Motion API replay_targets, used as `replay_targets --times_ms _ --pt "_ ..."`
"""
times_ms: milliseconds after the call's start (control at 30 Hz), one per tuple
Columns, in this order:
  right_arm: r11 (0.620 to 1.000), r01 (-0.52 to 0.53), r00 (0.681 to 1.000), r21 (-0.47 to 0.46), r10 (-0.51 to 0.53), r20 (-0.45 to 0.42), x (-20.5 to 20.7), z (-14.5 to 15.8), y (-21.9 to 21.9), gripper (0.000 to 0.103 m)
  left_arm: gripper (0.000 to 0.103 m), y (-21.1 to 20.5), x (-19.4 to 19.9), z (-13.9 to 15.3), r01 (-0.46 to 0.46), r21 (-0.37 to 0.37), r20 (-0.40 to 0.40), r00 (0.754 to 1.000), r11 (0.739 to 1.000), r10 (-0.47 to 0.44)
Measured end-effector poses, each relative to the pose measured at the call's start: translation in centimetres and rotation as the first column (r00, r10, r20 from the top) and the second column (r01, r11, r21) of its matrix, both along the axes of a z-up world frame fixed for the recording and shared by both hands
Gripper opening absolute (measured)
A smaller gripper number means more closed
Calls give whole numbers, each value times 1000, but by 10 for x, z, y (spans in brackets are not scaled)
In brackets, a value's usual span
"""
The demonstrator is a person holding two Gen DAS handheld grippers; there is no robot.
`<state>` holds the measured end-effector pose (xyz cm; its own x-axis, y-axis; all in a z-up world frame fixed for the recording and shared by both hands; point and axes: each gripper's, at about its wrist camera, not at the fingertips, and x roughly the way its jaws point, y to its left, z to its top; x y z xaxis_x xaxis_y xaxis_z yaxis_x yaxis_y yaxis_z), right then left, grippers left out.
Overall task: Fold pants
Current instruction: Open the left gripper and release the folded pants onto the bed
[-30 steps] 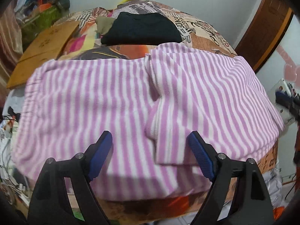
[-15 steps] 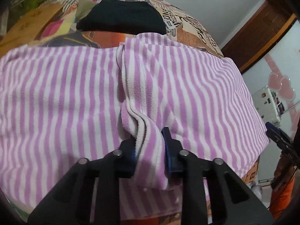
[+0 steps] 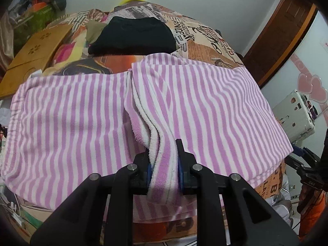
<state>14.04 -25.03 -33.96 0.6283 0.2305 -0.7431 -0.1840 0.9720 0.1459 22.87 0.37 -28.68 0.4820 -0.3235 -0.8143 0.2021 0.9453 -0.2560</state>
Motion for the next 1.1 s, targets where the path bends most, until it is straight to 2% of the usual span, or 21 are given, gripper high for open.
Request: replay_targets --times_ms 133,267,400,533,700,800,933,1100 --pt "998 48 999 27 -48 10 8 -7 -2 63 20 -3 0 3 -1 4 4 1000 1000 1" --pt "993 101 993 58 -105 58 12 -7 0 63 20 -3 -2 7 -12 2 10 1000 1000 12" --pt "980 196 971 24 -197 135 17 1 -7 63 20 -1 -7 14 -18 17 22 1000 1000 17" --pt "964 261 953 41 -264 148 15 4 -28 63 20 -2 -16 15 4 -9 14 1000 1000 -4" --pt "966 259 959 3 -257 116 8 -8 -32 63 21 -16 -25 -8 30 75 -8 1000 997 -29" --pt "966 255 962 35 -258 92 5 -12 -36 63 28 -10 -27 -29 3 73 -54 999 997 1" --pt "977 212 974 11 -212 86 5 -5 -35 63 42 15 -29 -23 -72 74 -50 996 995 75" --pt "989 147 987 -23 -145 71 -6 3 -36 64 43 40 -22 -10 -131 125 -21 991 983 135"
